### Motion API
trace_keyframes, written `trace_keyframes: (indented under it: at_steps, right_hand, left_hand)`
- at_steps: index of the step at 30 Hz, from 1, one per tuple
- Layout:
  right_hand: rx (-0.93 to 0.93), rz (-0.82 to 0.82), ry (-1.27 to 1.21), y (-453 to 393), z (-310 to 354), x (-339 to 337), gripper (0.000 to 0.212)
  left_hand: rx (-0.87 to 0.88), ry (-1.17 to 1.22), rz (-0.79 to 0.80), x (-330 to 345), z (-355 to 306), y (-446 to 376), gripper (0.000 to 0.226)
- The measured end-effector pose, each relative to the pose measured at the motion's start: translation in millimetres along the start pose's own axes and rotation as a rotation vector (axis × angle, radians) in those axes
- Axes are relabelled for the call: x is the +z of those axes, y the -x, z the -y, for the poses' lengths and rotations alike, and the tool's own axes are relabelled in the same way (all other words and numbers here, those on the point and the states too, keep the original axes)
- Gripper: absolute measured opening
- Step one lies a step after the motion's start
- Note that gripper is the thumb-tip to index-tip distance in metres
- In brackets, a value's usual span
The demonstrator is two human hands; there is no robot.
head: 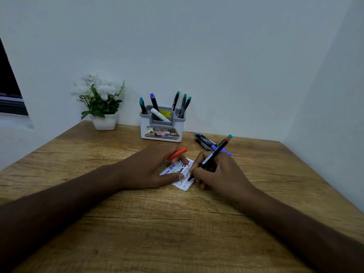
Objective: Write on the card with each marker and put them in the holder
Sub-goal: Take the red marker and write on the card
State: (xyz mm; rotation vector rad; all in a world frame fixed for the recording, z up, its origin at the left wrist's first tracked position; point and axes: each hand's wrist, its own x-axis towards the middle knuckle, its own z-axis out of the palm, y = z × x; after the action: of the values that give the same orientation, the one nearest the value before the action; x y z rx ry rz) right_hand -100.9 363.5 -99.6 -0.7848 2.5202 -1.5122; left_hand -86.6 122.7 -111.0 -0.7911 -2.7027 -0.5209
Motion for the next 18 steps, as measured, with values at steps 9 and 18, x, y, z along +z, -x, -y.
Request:
trace_keyframes:
  at_steps: [9,18]
  right_hand:
    - [0.007,0.0,-0.006,-0.3,0.3,-0.3,0.004]
    - [0.012,-0.019,0.007,-0.2,-0.3,-0.1,0.003]
  left_hand:
    - [0.019,0.024,-0.016,-2.1,-2.1,0.5,0.043]
    - [0.008,0.016,-0.007,-1.1,-1.2,0.5,0.045]
